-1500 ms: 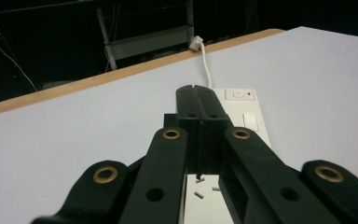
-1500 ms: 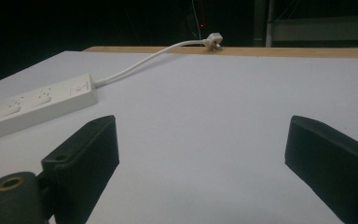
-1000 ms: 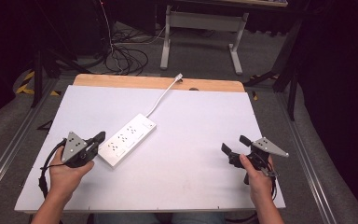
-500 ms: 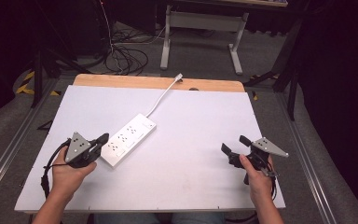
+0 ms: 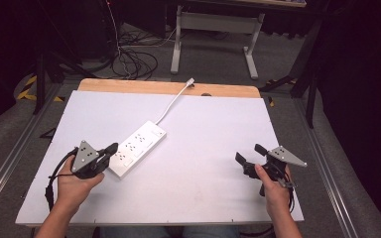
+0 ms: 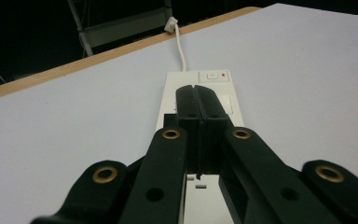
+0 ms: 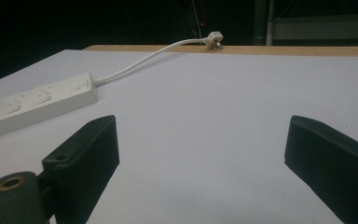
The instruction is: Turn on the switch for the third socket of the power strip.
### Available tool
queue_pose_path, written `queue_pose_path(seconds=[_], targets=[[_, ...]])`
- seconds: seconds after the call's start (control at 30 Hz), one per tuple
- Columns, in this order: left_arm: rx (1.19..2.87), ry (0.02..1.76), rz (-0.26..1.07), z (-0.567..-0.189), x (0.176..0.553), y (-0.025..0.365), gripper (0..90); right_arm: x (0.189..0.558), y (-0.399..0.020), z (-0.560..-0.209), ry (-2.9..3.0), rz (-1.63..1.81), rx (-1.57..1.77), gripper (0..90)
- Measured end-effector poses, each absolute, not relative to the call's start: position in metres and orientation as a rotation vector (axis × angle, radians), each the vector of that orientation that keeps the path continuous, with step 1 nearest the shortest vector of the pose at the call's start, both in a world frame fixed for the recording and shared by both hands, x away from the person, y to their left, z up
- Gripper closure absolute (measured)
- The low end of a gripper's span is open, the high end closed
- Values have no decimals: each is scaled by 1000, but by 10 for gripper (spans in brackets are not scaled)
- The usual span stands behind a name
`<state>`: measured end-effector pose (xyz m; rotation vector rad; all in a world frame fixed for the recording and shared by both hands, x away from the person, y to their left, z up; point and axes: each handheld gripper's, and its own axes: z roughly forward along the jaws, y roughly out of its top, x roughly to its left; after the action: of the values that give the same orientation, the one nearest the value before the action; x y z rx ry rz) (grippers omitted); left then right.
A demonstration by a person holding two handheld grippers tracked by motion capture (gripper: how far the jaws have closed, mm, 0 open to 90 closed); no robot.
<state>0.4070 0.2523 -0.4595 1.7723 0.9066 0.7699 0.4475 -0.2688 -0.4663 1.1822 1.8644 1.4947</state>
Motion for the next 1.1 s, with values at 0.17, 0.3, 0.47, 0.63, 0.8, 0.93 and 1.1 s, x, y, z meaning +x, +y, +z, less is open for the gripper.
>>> queue_pose_path(seconds=[0.17, 0.3, 0.47, 0.63, 0.8, 0.93, 1.1], targets=[[1787, 902, 761, -460, 407, 251, 896, 448, -269, -466, 1866, 1494, 1182, 106], [1798, 898, 756, -461, 408, 250, 895, 448, -269, -466, 1867, 1493, 1182, 106], [1801, 896, 752, -462, 408, 248, 895, 448, -269, -466, 1868, 1492, 1182, 107], [1813, 894, 749, -462, 409, 248, 895, 448, -269, -467, 1868, 1492, 1182, 107], [1820, 888, 744, -463, 410, 247, 895, 448, -269, -467, 1868, 1492, 1183, 107], [1826, 886, 739, -464, 410, 245, 895, 448, -269, -467, 1868, 1492, 1183, 106], [1836, 883, 736, -464, 411, 244, 895, 448, -268, -467, 1869, 1491, 1183, 106]])
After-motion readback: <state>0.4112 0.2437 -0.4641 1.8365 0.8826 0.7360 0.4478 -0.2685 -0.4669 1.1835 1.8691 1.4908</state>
